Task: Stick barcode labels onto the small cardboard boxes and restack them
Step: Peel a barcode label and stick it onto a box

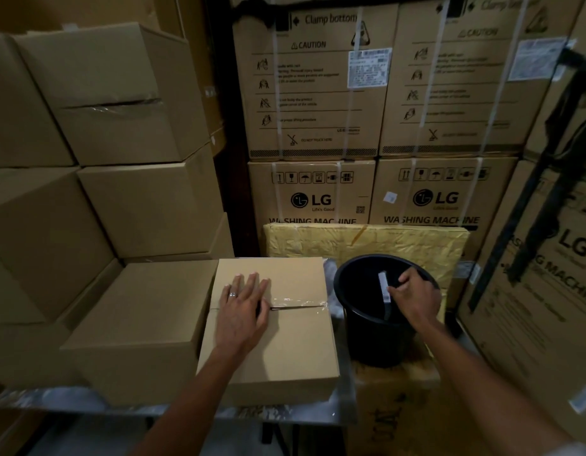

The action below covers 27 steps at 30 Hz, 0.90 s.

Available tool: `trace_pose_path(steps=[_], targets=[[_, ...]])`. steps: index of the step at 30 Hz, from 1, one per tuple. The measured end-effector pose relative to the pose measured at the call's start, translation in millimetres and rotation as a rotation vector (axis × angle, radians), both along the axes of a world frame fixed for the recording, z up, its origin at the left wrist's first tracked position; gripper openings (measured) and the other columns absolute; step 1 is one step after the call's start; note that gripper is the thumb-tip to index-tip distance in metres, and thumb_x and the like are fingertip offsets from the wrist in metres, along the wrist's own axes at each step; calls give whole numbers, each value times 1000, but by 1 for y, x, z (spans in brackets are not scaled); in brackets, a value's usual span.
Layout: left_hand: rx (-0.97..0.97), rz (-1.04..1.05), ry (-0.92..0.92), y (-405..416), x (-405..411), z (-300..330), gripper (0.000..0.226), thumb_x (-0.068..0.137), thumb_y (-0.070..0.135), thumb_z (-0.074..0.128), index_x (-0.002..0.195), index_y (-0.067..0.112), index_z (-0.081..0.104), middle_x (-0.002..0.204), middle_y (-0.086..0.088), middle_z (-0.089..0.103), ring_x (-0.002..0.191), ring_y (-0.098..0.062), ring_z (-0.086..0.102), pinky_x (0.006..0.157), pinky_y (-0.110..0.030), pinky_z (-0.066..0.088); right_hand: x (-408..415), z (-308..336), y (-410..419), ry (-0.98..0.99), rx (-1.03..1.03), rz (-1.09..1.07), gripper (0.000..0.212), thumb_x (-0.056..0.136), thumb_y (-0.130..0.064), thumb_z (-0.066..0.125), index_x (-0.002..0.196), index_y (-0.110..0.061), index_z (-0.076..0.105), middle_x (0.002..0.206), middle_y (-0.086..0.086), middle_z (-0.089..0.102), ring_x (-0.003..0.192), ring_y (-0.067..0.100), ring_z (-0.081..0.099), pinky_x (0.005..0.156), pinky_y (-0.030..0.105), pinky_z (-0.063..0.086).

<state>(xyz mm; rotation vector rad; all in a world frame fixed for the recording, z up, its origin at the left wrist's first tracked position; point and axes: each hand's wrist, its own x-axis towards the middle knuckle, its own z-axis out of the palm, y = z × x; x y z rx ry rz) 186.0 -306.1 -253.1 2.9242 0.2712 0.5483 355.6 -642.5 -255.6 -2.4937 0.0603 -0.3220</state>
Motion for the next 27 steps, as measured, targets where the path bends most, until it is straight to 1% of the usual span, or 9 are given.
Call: trace_pose_path(steps=[2, 5, 10, 13, 15, 18, 21, 23, 27], targets=[[1, 2, 3, 0, 0, 0, 65, 97, 47, 18, 156, 30, 39, 164, -1, 34, 154, -29, 24, 125, -48, 19, -4, 2, 1, -16, -100, -30, 31, 82, -42, 79, 94, -26, 55, 85, -1, 73, 98, 30, 69, 89, 42, 46], [7, 3, 3, 0, 0, 0, 65, 97, 48, 19, 156, 30, 40, 164, -1, 34, 154, -29, 24, 125, -47, 18, -13, 6, 11, -10, -57, 6, 23, 87, -45, 73, 92, -27, 58, 84, -6, 73, 100, 29, 69, 92, 43, 46], [3, -4, 17, 0, 0, 1, 67, 95, 48, 18, 154, 28, 43, 163, -1, 36, 154, -29, 25, 124, -46, 17, -46, 25, 55, -105, 104, 206, 25, 89, -42, 72, 72, -26, 64, 71, -13, 68, 75, 13, 68, 69, 31, 54], [-6, -16, 24, 2, 0, 1, 67, 96, 49, 16, 155, 28, 41, 165, -1, 34, 155, -28, 22, 125, -46, 16, -82, 38, 94, -191, 118, 446, 12, 90, -33, 71, 80, -28, 68, 80, -14, 66, 84, 8, 59, 67, 25, 46], [-2, -39, 54, 2, -1, -1, 68, 97, 49, 13, 158, 28, 34, 167, -1, 27, 156, -27, 17, 126, -46, 13, -106, 37, 117, -205, 87, 570, 9, 89, -32, 68, 90, -25, 72, 91, -12, 68, 91, 9, 58, 73, 24, 45], [-2, -81, 99, 1, -4, -7, 68, 97, 48, 9, 161, 28, 25, 169, -1, 22, 157, -26, 14, 127, -44, 11, -140, 8, 145, -217, -42, 705, 35, 92, -45, 55, 112, -21, 69, 115, -3, 68, 109, 15, 59, 94, 33, 49], [-13, -129, 124, 3, -9, -13, 69, 98, 48, 7, 161, 30, 26, 169, 0, 21, 157, -27, 13, 126, -45, 11, -165, -28, 161, -283, -252, 690, 50, 97, -51, 43, 133, -22, 60, 138, 6, 60, 130, 26, 54, 113, 42, 36], [-9, -154, 127, 5, -13, -15, 69, 98, 49, 6, 160, 29, 29, 169, -1, 22, 157, -28, 14, 126, -45, 13, -173, -36, 165, -315, -321, 652, 55, 100, -55, 39, 141, -23, 56, 144, 8, 57, 135, 29, 52, 116, 43, 27], [17, -162, 134, 4, -27, -19, 68, 101, 50, 7, 159, 28, 32, 168, -1, 23, 157, -25, 14, 126, -44, 14, -171, -38, 159, -282, -409, 656, 70, 97, -70, 30, 149, -26, 48, 155, 7, 47, 145, 28, 41, 118, 47, 20]])
